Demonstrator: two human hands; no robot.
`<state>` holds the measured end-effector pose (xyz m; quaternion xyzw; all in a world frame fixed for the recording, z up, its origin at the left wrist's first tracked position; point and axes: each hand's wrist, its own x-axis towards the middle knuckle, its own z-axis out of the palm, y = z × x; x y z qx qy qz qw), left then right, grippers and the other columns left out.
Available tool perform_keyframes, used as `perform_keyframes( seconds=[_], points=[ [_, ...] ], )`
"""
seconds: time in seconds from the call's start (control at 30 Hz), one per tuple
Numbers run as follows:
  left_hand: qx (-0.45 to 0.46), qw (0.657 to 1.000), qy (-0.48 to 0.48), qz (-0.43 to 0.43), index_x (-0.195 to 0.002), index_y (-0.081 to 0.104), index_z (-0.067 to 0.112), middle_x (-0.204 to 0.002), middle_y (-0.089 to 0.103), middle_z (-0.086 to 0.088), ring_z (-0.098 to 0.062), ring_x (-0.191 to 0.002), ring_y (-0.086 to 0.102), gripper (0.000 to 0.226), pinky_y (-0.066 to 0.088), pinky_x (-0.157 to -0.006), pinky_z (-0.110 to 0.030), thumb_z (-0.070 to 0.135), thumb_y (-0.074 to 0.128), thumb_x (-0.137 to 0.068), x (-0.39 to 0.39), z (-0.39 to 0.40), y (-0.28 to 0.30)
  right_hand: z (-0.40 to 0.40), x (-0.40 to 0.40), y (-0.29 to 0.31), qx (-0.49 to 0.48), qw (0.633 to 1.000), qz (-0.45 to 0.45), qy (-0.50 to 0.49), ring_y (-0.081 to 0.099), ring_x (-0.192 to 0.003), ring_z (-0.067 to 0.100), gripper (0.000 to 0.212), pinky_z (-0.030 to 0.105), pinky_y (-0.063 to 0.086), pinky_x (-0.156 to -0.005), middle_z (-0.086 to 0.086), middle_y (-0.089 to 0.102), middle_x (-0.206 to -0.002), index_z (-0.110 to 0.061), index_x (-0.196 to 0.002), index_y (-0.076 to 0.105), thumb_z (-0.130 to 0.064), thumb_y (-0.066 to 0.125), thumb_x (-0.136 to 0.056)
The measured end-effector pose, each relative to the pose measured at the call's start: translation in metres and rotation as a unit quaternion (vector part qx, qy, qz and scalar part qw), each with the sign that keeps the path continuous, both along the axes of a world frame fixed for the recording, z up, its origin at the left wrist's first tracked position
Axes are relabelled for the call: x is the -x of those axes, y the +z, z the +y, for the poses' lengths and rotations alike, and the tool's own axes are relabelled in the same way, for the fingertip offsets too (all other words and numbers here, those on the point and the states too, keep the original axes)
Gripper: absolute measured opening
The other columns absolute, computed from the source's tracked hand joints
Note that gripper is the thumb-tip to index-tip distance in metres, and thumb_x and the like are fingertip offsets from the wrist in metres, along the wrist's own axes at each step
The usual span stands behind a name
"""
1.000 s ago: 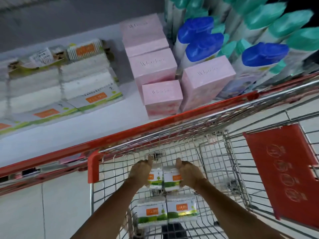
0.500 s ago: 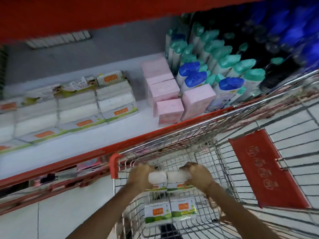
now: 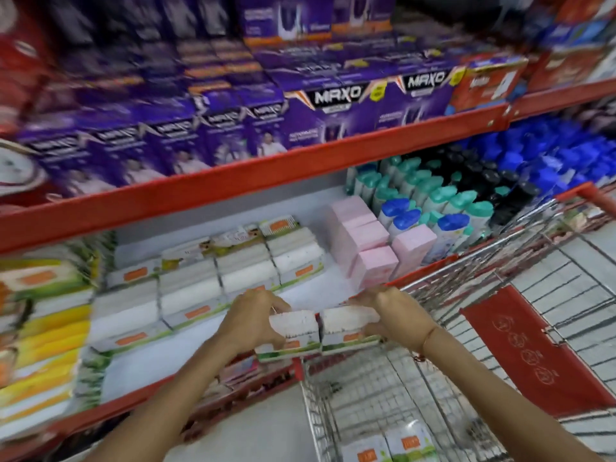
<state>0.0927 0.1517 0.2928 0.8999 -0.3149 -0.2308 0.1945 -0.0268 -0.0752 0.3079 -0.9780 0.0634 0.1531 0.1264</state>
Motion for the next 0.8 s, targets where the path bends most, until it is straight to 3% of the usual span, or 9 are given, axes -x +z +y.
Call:
perform_keyframes(
  seconds=[0.27, 0.53, 0.8],
  points=[
    [0.007, 0.998, 0.057, -0.016, -0.116, 0.067, 0.019, -0.123, 0.066, 0.001, -0.013, -0.11, 0.063, 0.068, 0.052, -0.095, -0.03, 0.033, 0.09, -0.053, -0.048, 0.105, 0.019, 0.088, -0.075, 0.011, 0.01, 0.998, -0.05, 0.045, 0.049, -0.126, 0.023, 0.061, 0.033, 0.039, -0.107, 0.005, 0.054, -0.138, -0.018, -0.134, 0.05, -0.028, 0.072, -0.079],
    [-0.049, 0.993, 0.098, -0.045, -0.116, 0.066, 0.022, -0.12, 0.068, 0.002, -0.013, -0.106, 0.064, 0.066, 0.054, -0.088, -0.027, 0.033, 0.088, -0.055, -0.065, 0.178, 0.005, 0.176, -0.12, -0.004, 0.001, 0.995, -0.037, 0.089, 0.047, -0.126, 0.024, 0.06, 0.036, 0.043, -0.104, 0.006, 0.052, -0.138, -0.019, -0.137, 0.047, -0.024, 0.069, -0.082],
    [-0.089, 0.99, 0.099, -0.048, -0.12, 0.062, 0.022, -0.121, 0.066, 0.002, -0.014, -0.108, 0.061, 0.066, 0.053, -0.09, -0.029, 0.033, 0.085, -0.06, -0.061, 0.205, -0.015, 0.208, -0.123, -0.018, -0.007, 0.994, 0.002, 0.108, 0.05, -0.125, 0.024, 0.061, 0.034, 0.042, -0.107, 0.006, 0.054, -0.139, -0.02, -0.135, 0.049, -0.021, 0.073, -0.079]
  ],
)
